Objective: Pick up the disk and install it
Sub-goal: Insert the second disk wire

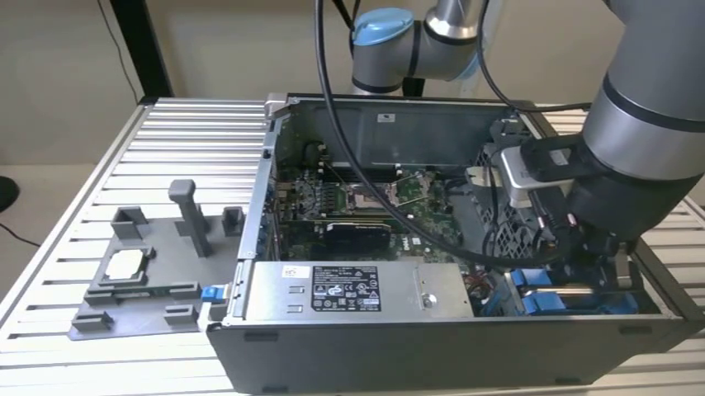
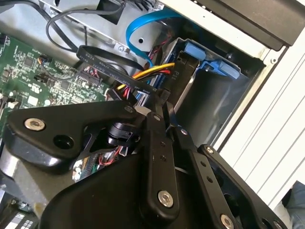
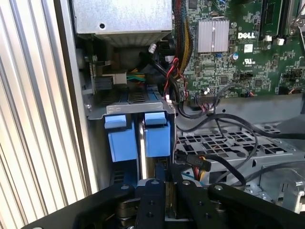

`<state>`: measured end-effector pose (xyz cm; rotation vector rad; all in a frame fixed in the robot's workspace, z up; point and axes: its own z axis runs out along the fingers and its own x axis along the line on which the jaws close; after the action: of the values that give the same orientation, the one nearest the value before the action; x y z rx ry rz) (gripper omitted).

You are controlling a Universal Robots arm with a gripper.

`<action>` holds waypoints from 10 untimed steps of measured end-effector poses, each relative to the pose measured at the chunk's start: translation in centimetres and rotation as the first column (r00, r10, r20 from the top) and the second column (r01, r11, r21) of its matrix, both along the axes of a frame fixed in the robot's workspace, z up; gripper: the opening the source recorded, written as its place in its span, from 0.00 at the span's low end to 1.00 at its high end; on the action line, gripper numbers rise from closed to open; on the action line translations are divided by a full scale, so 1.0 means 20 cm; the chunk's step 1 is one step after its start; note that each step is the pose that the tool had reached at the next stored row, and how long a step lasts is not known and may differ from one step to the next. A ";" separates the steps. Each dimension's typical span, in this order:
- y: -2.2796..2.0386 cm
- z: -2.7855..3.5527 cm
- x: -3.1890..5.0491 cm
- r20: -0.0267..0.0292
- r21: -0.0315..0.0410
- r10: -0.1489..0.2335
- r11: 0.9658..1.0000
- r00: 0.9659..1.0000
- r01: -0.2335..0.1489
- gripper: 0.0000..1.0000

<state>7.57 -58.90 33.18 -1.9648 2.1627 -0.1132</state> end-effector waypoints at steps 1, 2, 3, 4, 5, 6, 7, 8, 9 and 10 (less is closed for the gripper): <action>0.000 -0.006 0.000 0.000 -0.001 0.000 1.000 1.000 0.000 0.00; 0.000 -0.011 0.000 0.000 -0.002 0.000 1.000 1.000 0.000 0.00; 0.000 -0.016 0.000 0.000 -0.003 0.000 1.000 1.000 0.000 0.00; 0.000 -0.021 0.000 0.000 -0.003 0.000 1.000 1.000 0.000 0.00; 0.000 -0.027 0.000 0.000 -0.003 0.000 1.000 1.000 0.000 0.00; 0.000 -0.029 0.000 0.000 -0.002 0.000 1.000 1.000 0.000 0.00; 0.000 -0.029 0.000 0.000 -0.002 0.000 1.000 1.000 0.000 0.00; 0.000 -0.029 0.000 0.000 -0.002 0.000 1.000 1.000 0.000 0.00; 0.000 -0.030 0.000 0.000 -0.002 0.000 1.000 1.000 0.000 0.00; 0.000 -0.029 0.000 0.000 -0.002 0.000 1.000 1.000 0.000 0.00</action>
<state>7.58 -58.91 32.59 -1.9659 2.1636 -0.1156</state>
